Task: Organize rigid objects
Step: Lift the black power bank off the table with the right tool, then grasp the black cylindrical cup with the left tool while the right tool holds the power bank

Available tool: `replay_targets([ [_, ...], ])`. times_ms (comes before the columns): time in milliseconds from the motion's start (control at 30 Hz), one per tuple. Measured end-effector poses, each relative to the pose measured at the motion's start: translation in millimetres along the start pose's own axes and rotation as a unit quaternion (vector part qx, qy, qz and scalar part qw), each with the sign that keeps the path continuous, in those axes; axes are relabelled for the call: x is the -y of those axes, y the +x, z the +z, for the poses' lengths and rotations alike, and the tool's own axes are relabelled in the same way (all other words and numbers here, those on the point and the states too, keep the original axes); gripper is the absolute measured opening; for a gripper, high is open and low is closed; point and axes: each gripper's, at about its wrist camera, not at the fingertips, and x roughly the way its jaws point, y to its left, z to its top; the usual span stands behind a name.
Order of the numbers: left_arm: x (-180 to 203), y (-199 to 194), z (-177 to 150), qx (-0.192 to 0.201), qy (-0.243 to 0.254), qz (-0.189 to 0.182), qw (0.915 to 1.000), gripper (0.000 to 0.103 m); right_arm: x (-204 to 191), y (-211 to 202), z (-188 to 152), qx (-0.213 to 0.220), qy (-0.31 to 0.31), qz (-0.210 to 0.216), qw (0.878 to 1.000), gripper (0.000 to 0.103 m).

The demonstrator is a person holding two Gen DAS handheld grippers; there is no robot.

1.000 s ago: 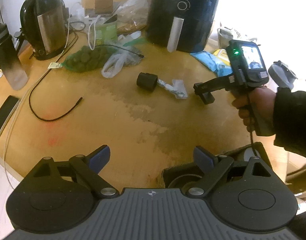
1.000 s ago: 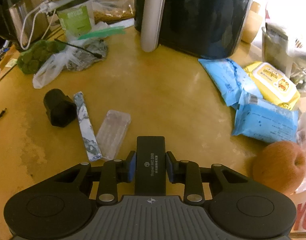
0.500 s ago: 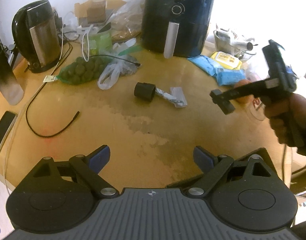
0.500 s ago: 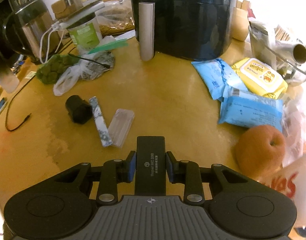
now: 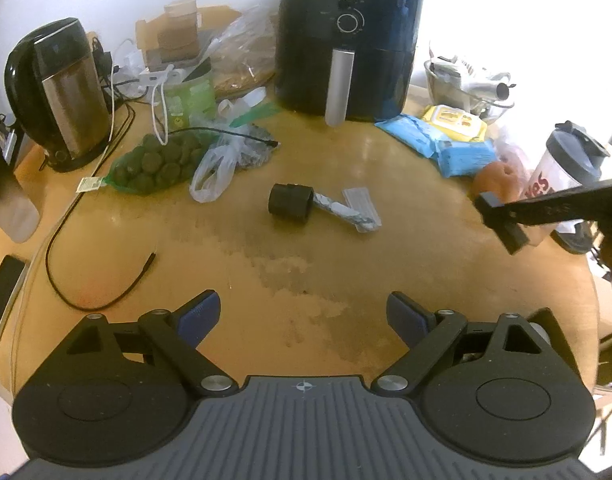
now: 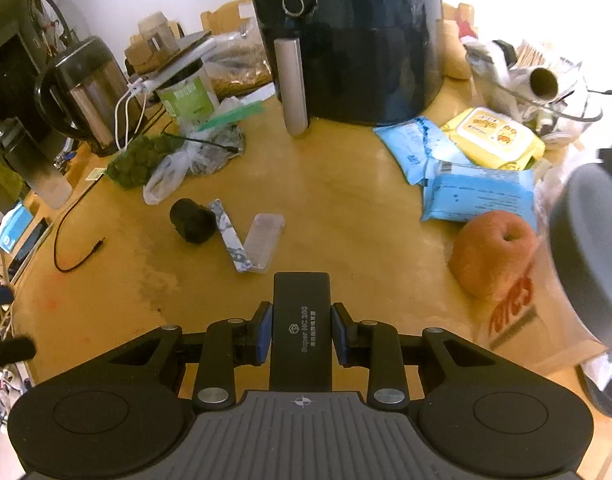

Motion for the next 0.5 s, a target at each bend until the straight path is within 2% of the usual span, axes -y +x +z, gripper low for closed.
replay_targets([
  [167,-2.0,12.8,6.1,0.002,0.01,0.003,0.9999,0.092,5.9,-16.2,-8.4,0.007,0.026,-0.002,1.0,0.034],
  [367,-4.5,28.7,17.0,0.002,0.019,0.006,0.9998,0.092,24.1,-28.0,-21.6,0.006,0.105,0.039,0.994,0.034],
  [500,-6.0,40.5,25.1,0.003,0.022,0.008,0.9997,0.092,28.8,-34.5,-30.7,0.006,0.128,0.044,0.991,0.034],
])
